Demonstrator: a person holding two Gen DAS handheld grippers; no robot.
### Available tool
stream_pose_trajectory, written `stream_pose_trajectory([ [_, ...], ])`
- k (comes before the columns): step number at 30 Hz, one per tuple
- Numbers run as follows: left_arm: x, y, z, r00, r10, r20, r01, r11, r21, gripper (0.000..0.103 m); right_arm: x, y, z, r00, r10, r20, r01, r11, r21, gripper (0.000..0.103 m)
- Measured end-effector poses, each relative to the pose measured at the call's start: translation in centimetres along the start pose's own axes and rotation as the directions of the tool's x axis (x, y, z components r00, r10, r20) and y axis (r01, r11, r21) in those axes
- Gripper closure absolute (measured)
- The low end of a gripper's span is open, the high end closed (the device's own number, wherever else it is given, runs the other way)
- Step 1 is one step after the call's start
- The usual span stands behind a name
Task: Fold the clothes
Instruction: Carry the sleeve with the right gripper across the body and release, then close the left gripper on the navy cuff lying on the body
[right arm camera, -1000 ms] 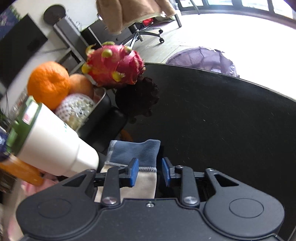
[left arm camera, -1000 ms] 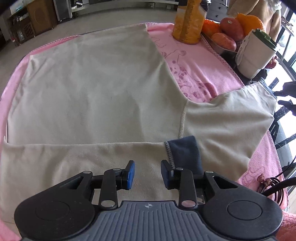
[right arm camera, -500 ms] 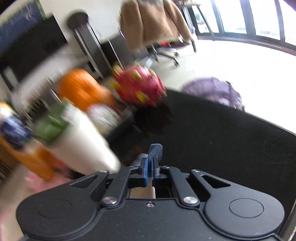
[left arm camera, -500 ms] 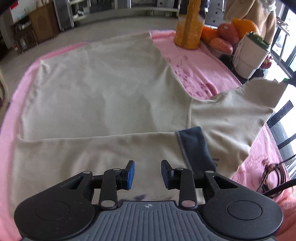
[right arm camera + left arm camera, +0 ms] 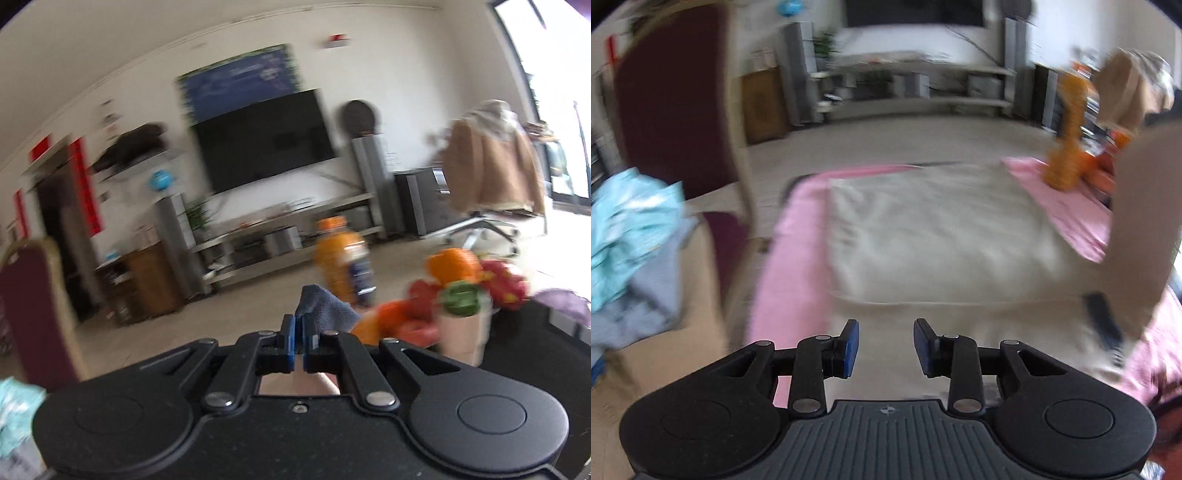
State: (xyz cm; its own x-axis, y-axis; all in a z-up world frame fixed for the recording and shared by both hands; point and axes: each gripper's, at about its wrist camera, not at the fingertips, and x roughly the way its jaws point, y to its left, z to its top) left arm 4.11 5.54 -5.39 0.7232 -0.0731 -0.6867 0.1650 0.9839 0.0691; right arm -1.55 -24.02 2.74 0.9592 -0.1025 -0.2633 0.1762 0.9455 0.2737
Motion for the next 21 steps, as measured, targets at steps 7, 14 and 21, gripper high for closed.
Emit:
stream_pose_trajectory([
  [7,2.7,7.6,-3.0,0.999,0.045,-0.023,-0.050,0.960,-0.275,0.073,2.2,12.2,-8.2,0.967,0.115,-0.229,-0.141,0.985,-0.101,0.098],
  [14,4.0,10.0,-3.4,0.996,-0.059,-0.063,0.029,0.913,-0.407,0.073,5.0,12.8,-10.7,0.831,0.199,-0.520,-0.260,0.965,-0.046,0.079],
  [21,5.3,8.2,-3.4,0.988,-0.106,-0.113,0.058,0.929,-0.365,0.069,5.6,1.6,-6.2,0.828,0.155,-0.538,-0.125,0.988,0.091,0.066],
])
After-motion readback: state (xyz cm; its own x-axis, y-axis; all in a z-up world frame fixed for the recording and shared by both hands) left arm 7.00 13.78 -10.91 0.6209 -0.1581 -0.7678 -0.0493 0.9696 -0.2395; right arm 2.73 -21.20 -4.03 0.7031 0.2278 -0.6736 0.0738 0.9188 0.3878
